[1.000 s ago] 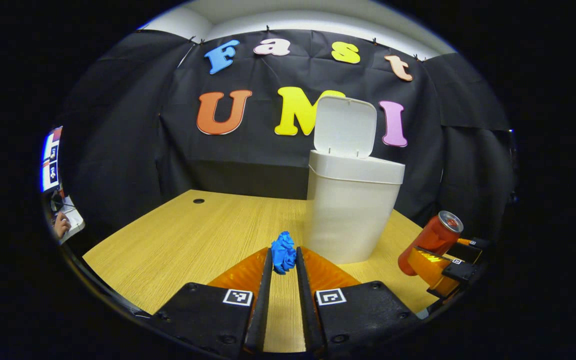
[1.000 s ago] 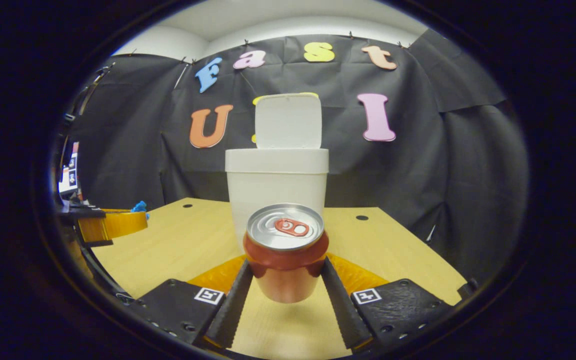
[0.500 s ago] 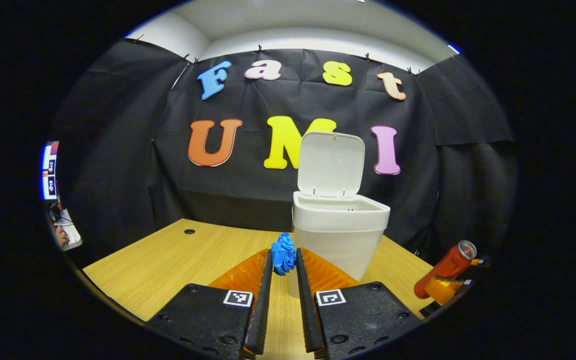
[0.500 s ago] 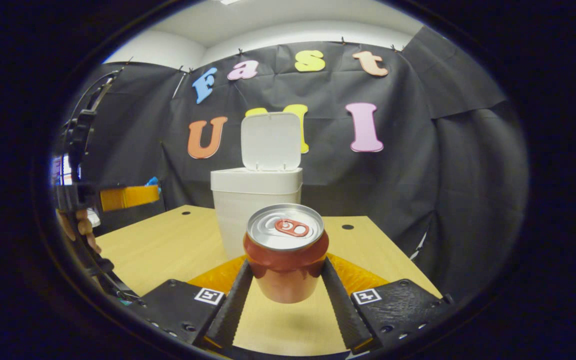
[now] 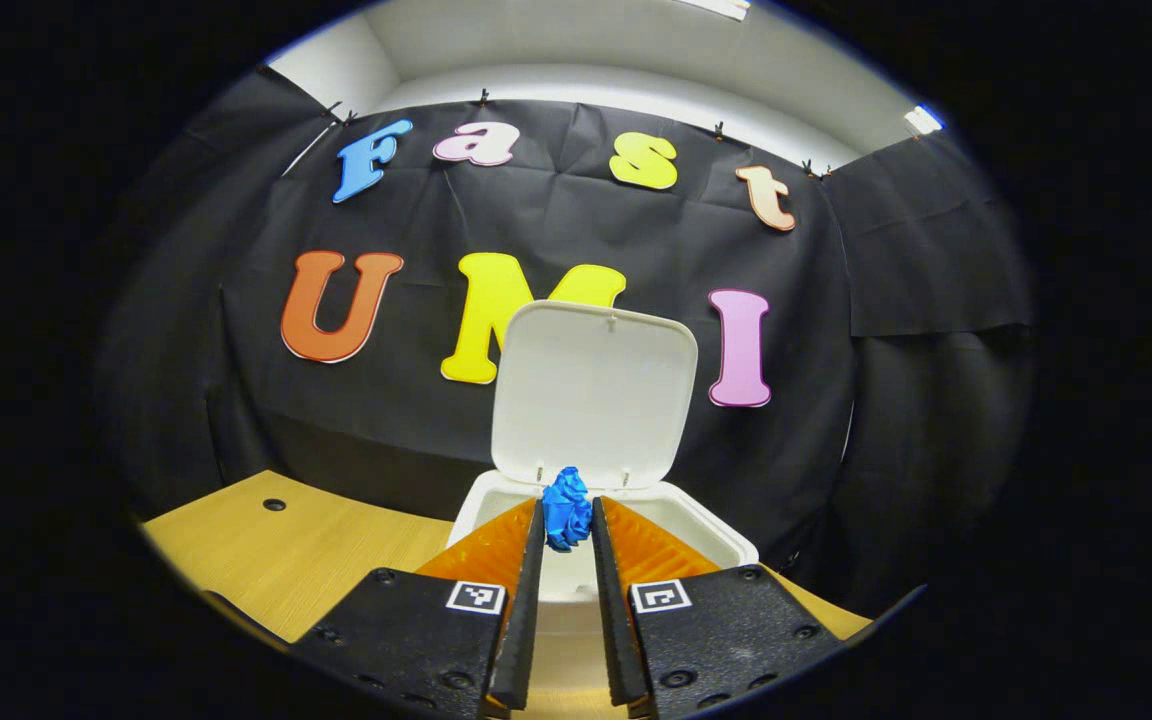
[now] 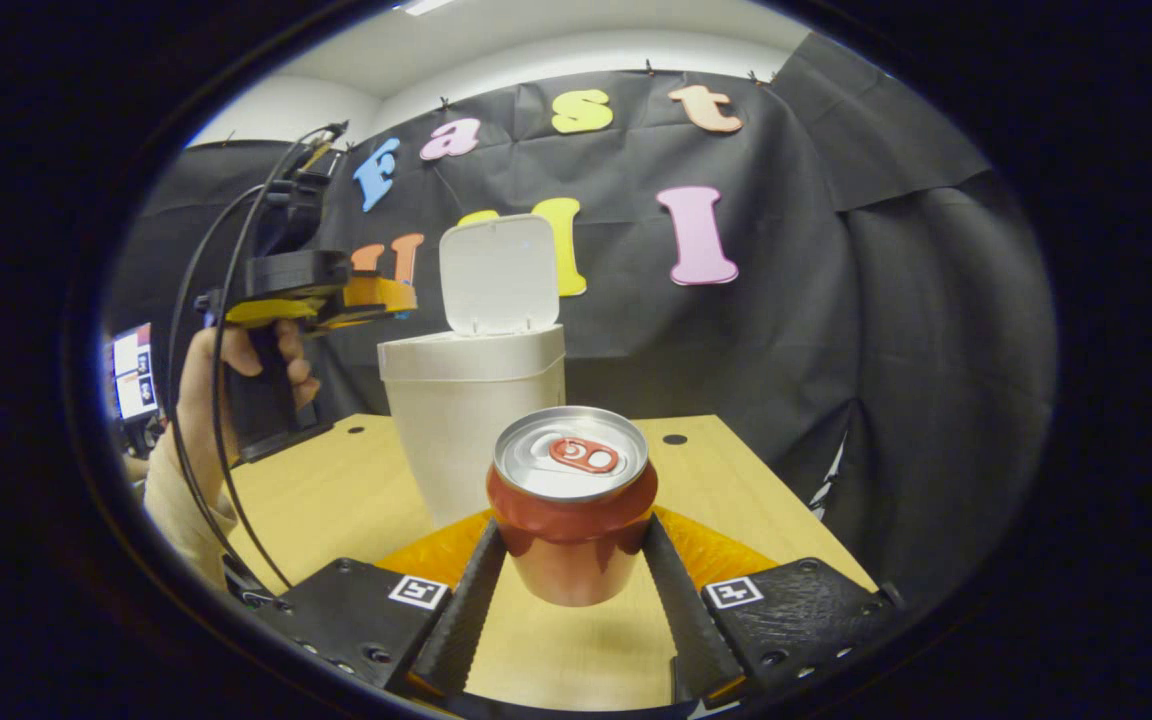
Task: Press the lid of the desktop garbage bin to open it, pick up the crumpled paper on the desktop and throw it into the bin, then pick up the pop can on the desktop and drop it into the bin, and finally close the garbage bin lid.
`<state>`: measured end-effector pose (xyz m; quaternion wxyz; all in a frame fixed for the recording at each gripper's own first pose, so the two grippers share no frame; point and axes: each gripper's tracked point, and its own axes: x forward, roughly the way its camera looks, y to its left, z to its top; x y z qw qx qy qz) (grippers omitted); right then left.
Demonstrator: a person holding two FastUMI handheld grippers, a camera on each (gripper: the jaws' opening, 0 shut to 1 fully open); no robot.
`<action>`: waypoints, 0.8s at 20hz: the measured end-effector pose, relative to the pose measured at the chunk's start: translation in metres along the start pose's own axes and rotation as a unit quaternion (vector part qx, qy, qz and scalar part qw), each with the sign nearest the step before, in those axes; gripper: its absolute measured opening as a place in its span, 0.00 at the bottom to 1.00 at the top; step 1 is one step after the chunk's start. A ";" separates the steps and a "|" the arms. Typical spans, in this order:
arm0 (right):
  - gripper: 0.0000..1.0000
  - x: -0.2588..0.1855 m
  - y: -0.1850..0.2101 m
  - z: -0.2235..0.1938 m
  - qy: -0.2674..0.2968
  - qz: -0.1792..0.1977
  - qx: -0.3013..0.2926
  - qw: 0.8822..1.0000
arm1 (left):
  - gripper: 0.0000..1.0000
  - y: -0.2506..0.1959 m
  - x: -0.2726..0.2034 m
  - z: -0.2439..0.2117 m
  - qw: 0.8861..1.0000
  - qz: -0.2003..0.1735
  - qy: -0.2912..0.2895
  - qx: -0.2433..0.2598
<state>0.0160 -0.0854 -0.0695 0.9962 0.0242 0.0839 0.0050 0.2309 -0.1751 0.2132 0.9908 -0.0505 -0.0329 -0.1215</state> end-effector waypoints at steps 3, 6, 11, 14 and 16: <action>0.78 0.004 -0.008 -0.002 0.007 -0.007 0.007 1.000 | 0.31 -0.025 0.032 -0.002 0.999 -0.032 -0.011 0.022; 0.78 0.007 -0.015 -0.003 0.008 -0.013 0.009 1.000 | 0.31 -0.044 0.049 -0.013 0.998 -0.043 -0.004 0.039; 0.78 0.012 -0.023 -0.005 0.013 -0.018 0.018 1.000 | 0.49 -0.062 0.050 -0.013 0.997 -0.039 -0.001 0.066; 0.78 0.014 -0.028 -0.005 0.011 -0.024 0.023 0.999 | 0.86 -0.059 0.042 -0.008 0.997 -0.019 -0.005 0.080; 0.78 0.015 -0.031 -0.007 0.012 -0.028 0.024 0.999 | 0.98 -0.061 0.033 -0.005 0.997 -0.020 -0.007 0.075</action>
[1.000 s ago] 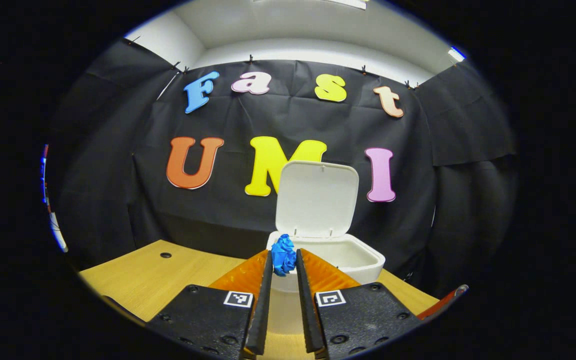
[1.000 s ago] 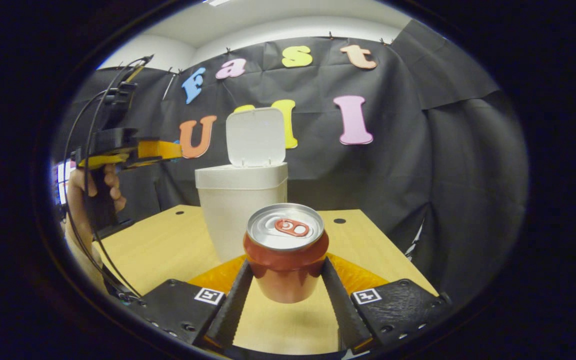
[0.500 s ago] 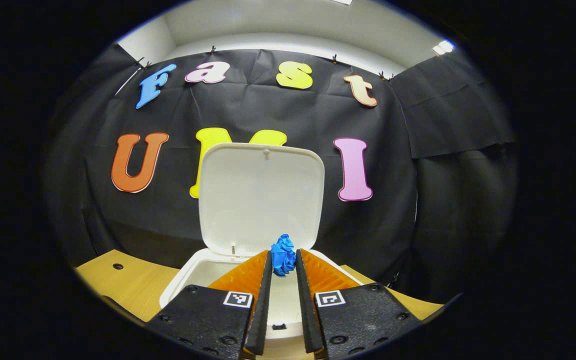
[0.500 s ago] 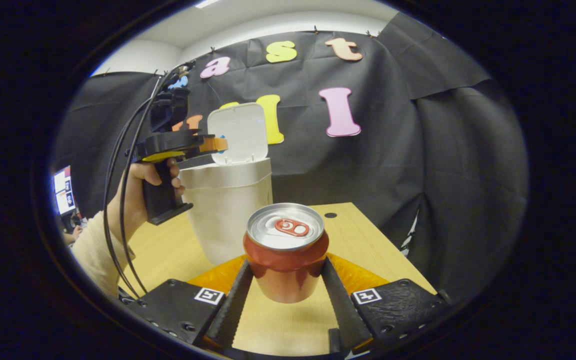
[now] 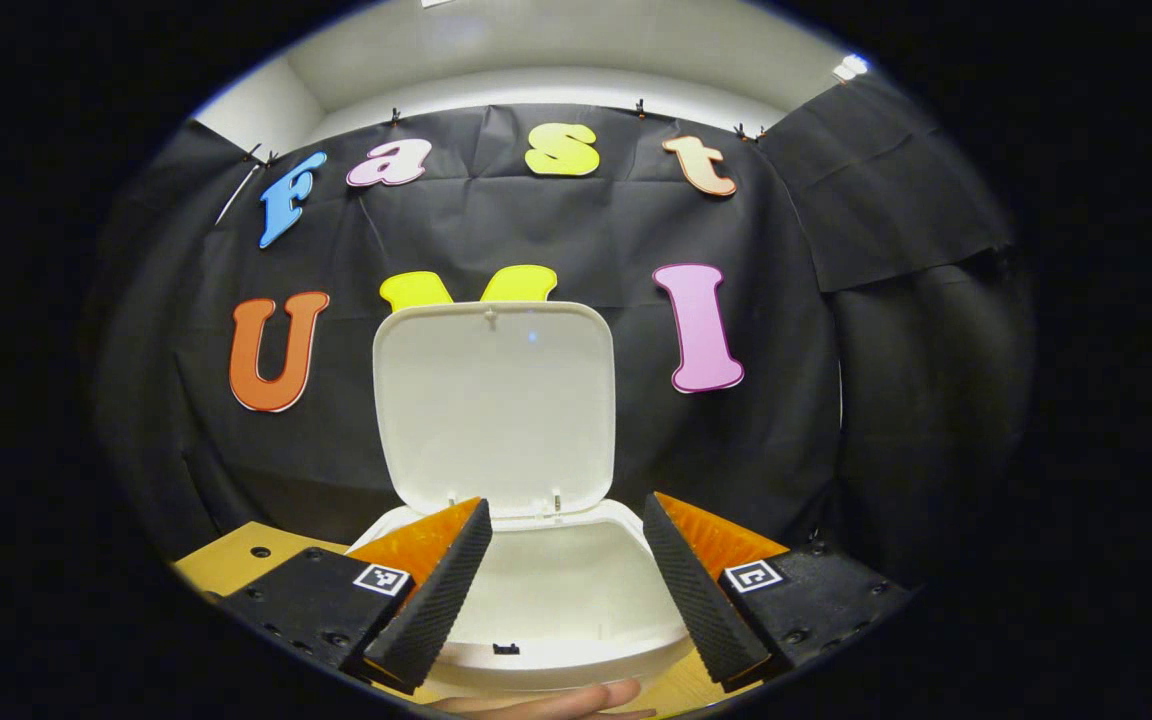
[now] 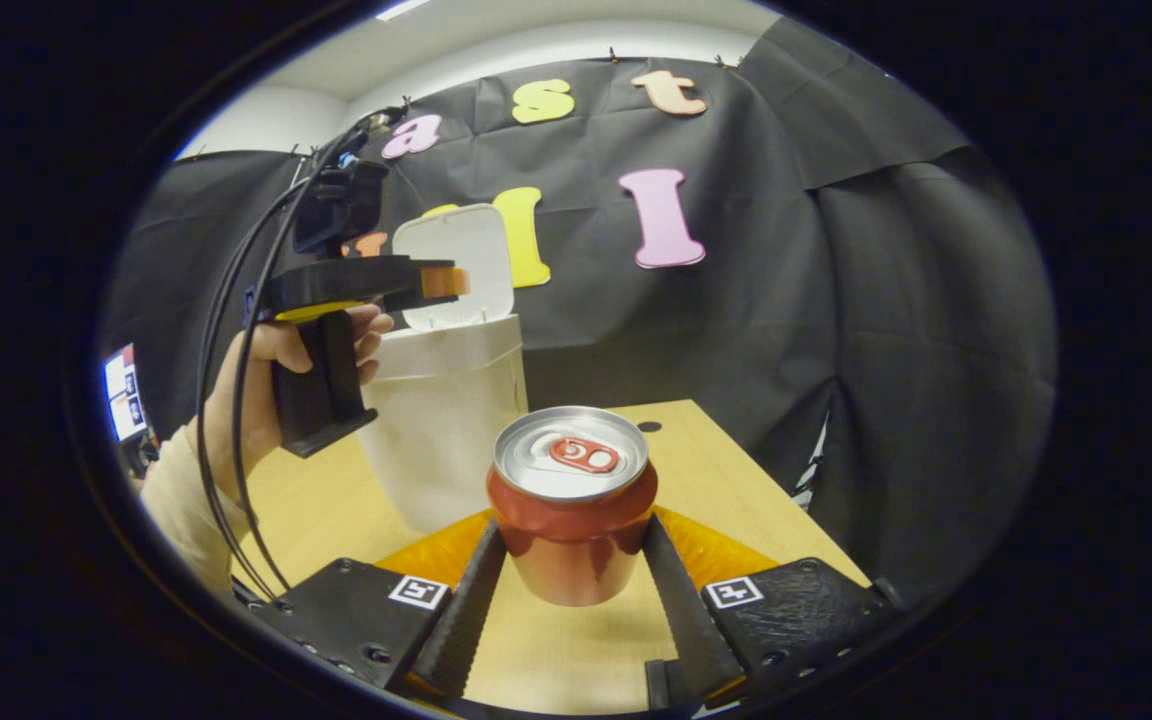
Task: Press the lid of the desktop garbage bin to open it, pick up the crumpled paper on the desktop and throw it into the bin, then pick up the pop can on the desktop and drop it into the bin, and finally close the garbage bin lid.
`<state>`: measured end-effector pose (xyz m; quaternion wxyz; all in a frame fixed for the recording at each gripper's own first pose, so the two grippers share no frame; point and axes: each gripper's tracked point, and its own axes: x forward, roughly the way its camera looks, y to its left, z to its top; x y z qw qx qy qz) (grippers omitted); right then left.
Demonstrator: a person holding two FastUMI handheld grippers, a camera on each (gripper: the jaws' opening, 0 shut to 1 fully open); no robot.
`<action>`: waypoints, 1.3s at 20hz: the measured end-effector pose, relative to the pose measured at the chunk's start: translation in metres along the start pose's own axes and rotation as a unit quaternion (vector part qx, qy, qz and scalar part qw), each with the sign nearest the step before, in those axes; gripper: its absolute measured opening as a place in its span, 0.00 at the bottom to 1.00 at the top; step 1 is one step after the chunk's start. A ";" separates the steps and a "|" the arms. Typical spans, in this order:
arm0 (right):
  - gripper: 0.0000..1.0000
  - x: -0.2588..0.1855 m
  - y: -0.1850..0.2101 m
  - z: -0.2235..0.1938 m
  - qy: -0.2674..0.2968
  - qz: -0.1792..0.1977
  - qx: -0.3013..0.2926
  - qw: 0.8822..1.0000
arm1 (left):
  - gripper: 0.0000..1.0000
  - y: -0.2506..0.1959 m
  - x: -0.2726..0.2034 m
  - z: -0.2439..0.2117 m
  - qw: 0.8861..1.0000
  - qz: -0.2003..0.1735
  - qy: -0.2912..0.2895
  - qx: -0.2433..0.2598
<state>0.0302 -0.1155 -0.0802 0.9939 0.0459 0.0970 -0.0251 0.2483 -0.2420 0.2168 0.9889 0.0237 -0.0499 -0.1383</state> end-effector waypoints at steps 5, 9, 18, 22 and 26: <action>0.78 0.001 0.000 -0.002 0.002 -0.008 0.001 1.000 | 0.96 0.034 -0.047 0.004 0.999 0.047 0.004 0.010; 0.78 -0.010 0.013 0.004 -0.008 0.001 -0.006 1.000 | 0.96 0.074 -0.109 -0.012 0.996 0.082 0.014 0.022; 0.78 -0.033 0.053 0.036 -0.028 0.006 -0.017 0.999 | 0.97 0.159 -0.212 -0.051 0.989 0.144 0.030 -0.001; 0.78 -0.033 0.088 0.082 -0.043 0.019 -0.038 0.998 | 0.97 0.178 -0.234 -0.069 0.987 0.152 0.047 -0.008; 0.78 -0.024 0.115 0.117 -0.052 0.023 -0.056 0.997 | 0.97 0.185 -0.244 -0.073 0.989 0.144 0.045 -0.004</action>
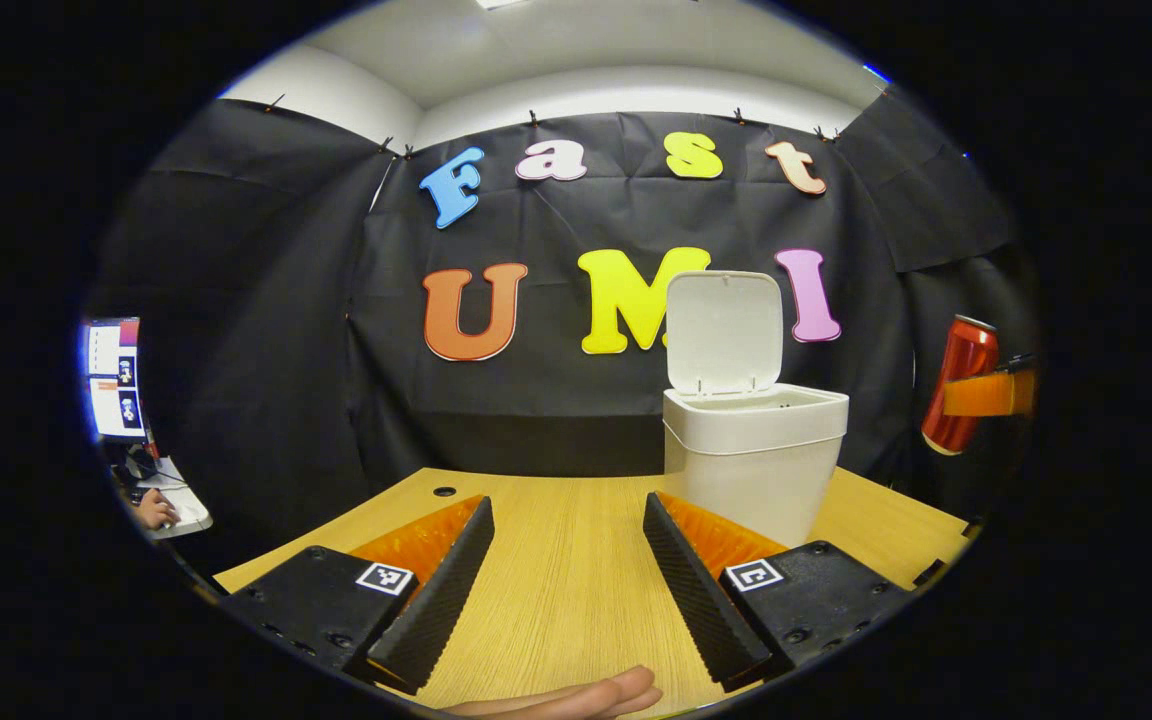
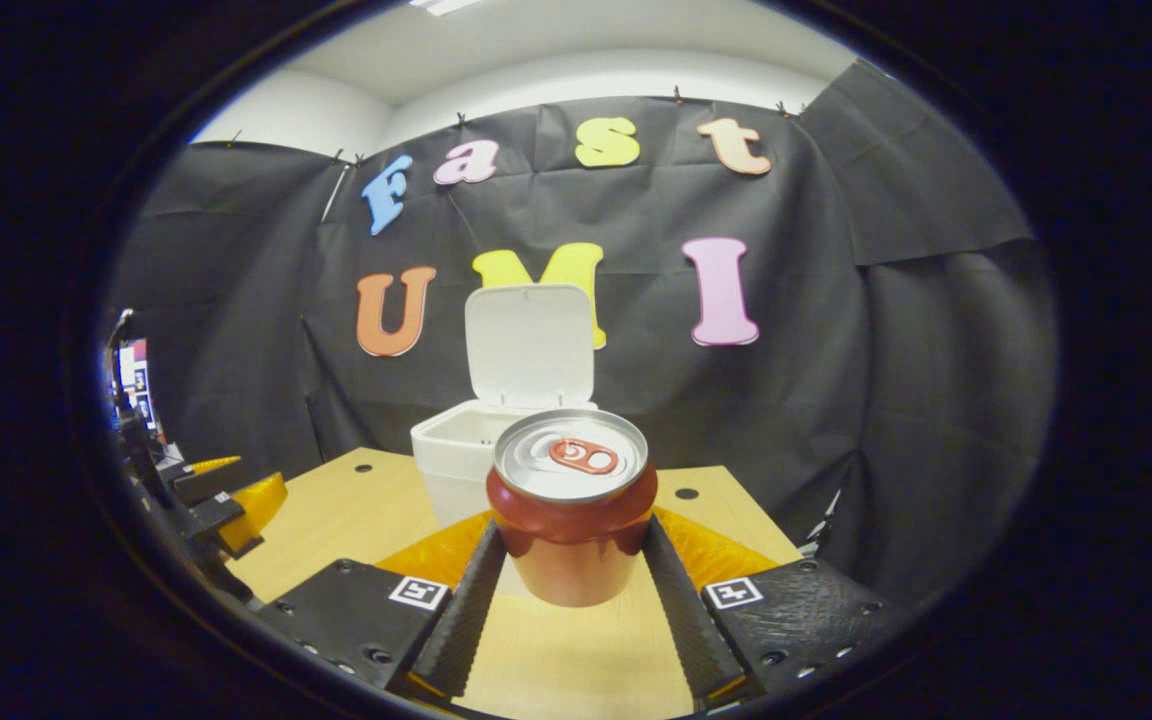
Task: Press the lid of the desktop garbage bin to open it, pick up the crumpled paper on the desktop and throw it into the bin, then pick up the pop can on the desktop and drop it into the bin, and finally close the garbage bin lid.
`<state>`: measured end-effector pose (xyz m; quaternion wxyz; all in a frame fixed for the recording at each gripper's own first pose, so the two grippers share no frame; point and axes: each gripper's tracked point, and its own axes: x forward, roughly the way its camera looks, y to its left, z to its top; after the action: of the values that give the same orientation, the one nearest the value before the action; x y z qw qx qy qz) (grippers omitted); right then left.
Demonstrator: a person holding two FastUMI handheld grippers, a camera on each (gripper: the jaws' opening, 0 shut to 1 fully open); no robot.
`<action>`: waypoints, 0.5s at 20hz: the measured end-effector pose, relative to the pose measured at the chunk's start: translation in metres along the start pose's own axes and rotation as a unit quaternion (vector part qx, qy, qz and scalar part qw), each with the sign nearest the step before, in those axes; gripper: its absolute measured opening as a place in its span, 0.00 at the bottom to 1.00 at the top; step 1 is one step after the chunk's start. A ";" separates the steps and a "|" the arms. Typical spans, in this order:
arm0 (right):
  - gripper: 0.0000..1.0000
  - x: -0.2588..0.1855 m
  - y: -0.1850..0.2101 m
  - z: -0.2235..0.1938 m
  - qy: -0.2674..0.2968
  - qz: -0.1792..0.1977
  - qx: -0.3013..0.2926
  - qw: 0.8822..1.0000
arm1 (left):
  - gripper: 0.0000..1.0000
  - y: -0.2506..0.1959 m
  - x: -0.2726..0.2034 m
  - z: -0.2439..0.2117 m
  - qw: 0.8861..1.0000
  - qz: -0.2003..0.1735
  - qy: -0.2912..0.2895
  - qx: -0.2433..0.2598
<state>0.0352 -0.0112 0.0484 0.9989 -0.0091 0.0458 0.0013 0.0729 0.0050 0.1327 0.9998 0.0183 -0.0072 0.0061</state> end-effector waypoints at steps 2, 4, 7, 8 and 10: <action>0.78 0.009 0.009 0.014 -0.001 0.000 -0.009 1.000 | 0.97 0.003 -0.002 -0.004 1.000 -0.008 0.005 -0.005; 0.78 0.024 0.021 0.027 0.005 0.006 -0.012 1.000 | 0.97 0.013 -0.002 -0.009 1.000 -0.001 0.015 -0.006; 0.78 0.052 0.041 0.049 0.017 0.016 -0.022 0.999 | 0.97 0.026 -0.006 -0.007 1.000 0.013 0.010 -0.005; 0.77 0.061 0.048 0.060 0.014 0.019 -0.027 0.999 | 0.97 0.028 -0.005 -0.006 1.000 0.013 0.007 -0.007; 0.78 0.083 0.055 0.075 0.012 0.010 -0.037 0.999 | 0.97 0.027 -0.006 -0.005 1.000 0.009 0.004 -0.005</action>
<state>0.1250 0.0449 0.1149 0.9972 -0.0461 0.0579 0.0132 0.0668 0.0325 0.1286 0.9998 0.0135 -0.0034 0.0147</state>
